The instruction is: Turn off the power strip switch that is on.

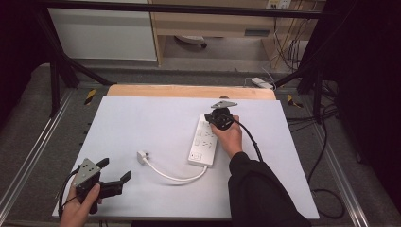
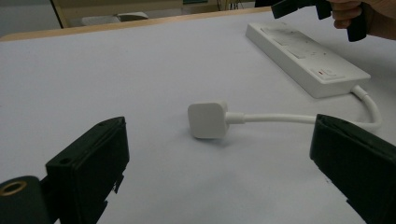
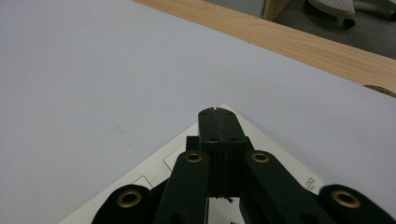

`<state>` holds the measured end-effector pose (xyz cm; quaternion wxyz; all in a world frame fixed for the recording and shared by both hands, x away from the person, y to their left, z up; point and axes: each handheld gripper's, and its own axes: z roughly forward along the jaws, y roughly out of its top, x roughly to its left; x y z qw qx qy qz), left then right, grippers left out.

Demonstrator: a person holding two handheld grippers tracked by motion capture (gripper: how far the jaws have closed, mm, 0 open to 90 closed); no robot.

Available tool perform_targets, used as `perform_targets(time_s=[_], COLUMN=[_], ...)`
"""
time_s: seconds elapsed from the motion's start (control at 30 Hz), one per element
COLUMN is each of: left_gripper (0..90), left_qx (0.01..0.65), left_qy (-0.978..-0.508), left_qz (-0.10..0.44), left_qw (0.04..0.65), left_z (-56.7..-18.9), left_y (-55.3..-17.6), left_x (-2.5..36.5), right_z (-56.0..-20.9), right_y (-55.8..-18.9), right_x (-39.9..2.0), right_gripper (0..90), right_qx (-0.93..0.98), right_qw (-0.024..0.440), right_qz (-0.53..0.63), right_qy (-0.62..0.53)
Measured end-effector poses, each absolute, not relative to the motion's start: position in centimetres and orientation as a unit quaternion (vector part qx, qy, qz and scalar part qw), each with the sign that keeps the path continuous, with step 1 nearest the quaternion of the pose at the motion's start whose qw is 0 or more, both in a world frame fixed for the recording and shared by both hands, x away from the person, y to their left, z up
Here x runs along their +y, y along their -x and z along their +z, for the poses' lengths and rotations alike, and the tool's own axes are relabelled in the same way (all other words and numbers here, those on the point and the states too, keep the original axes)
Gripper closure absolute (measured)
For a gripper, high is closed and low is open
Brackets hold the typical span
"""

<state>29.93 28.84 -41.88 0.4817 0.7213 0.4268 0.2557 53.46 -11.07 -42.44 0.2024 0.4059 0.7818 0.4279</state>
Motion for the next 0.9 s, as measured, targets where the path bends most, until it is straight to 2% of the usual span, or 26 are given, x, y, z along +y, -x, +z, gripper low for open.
perform_targets(time_s=[0.9], left_gripper=[4.5], left_qx=[0.427], left_qy=[-0.723], left_qz=[0.254], left_qw=[0.480], left_z=[-42.0], left_y=[-30.0], left_x=[28.7], right_z=[-43.6], right_y=[-54.1], right_x=[-10.1], right_gripper=[90.0], right_qx=[0.779], right_qw=[0.198], right_qz=[0.424], right_qy=[-0.417])
